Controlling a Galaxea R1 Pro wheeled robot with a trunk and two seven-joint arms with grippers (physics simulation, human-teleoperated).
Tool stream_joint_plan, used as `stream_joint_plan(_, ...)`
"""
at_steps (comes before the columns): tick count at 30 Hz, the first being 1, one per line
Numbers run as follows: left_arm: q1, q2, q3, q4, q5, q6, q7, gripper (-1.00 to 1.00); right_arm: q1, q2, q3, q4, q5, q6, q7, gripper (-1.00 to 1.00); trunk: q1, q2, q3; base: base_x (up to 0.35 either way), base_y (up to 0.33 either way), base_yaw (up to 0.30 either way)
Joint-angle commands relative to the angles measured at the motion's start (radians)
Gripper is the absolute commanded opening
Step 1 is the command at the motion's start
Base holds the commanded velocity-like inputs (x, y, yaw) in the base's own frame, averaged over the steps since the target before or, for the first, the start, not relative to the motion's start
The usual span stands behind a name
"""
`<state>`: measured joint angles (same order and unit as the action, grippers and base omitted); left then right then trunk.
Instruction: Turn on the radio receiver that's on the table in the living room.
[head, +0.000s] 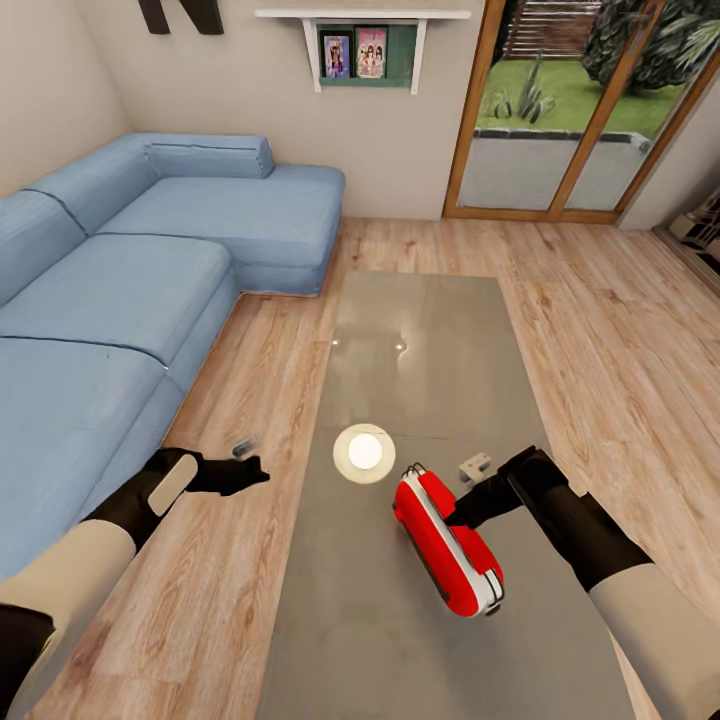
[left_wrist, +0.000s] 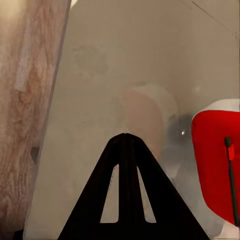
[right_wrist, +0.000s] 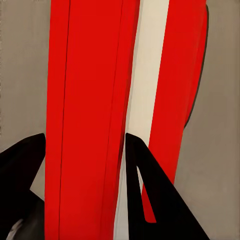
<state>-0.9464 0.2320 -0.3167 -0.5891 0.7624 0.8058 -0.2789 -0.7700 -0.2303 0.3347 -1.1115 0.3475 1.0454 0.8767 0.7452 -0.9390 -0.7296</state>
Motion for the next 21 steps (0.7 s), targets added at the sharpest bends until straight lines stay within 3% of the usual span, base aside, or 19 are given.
stream_joint_plan(1, 0.0, 0.001, -0.001, 0.012, -0.005, -0.002, -0.005, -1.0, 0.0, 0.0, 0.0, 0.0, -0.005, 0.002, -0.001, -1.0, 0.0, 0.0, 0.0, 0.0, 0.0, 0.0)
stream_joint_plan(21, 0.0, -0.001, -0.002, 0.023, -0.011, -0.005, -0.009, -1.0, 0.001, 0.0, -0.003, 0.001, -0.009, 0.002, -0.029, -1.0, 0.0, 0.0, 0.0, 0.0, 0.0, 0.0)
